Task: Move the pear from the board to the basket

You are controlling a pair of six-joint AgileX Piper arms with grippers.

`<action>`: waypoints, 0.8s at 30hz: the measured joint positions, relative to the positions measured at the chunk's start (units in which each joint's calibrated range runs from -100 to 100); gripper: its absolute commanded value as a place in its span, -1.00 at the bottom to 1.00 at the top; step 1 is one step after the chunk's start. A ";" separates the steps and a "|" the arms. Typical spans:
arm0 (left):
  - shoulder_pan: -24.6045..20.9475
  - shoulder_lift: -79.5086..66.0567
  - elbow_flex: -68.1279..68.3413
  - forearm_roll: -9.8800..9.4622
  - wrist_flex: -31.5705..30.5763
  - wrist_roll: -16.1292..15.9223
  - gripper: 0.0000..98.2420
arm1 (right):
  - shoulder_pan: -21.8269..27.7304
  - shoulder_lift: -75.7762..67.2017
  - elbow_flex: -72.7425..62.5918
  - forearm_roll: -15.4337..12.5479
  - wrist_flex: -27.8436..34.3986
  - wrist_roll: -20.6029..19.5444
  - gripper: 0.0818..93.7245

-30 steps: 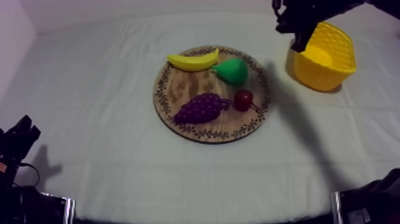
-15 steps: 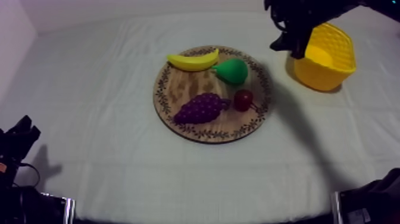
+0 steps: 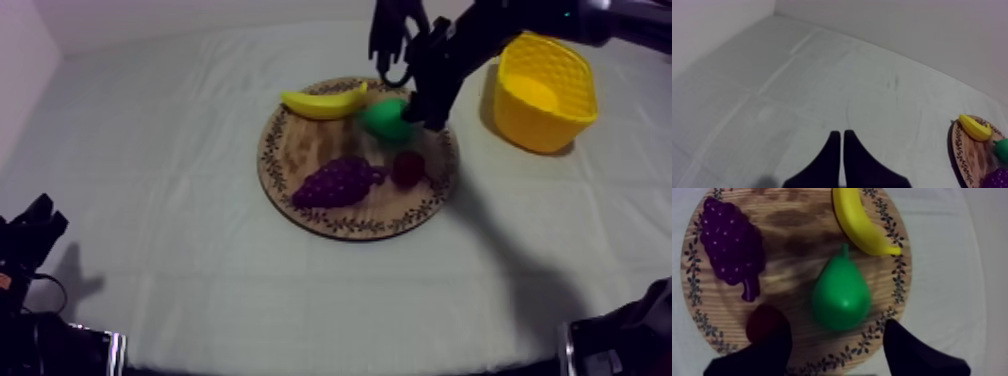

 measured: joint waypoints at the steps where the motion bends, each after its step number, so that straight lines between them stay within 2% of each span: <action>1: 0.00 0.00 0.00 0.00 0.00 0.00 -1.00 | 0.00 1.23 -0.55 0.19 -0.17 -0.29 0.18; 8: 0.00 0.00 0.00 0.00 0.00 0.00 -1.00 | 0.04 8.38 -4.18 1.15 -2.49 -1.56 0.18; 13: 0.00 0.00 0.00 0.00 0.00 0.00 -1.00 | -0.09 12.94 -7.49 1.56 -1.73 -2.04 0.15; 24: 0.00 0.00 0.00 0.00 0.00 0.00 -1.00 | -0.25 17.29 -9.69 0.34 -3.18 -0.82 -0.09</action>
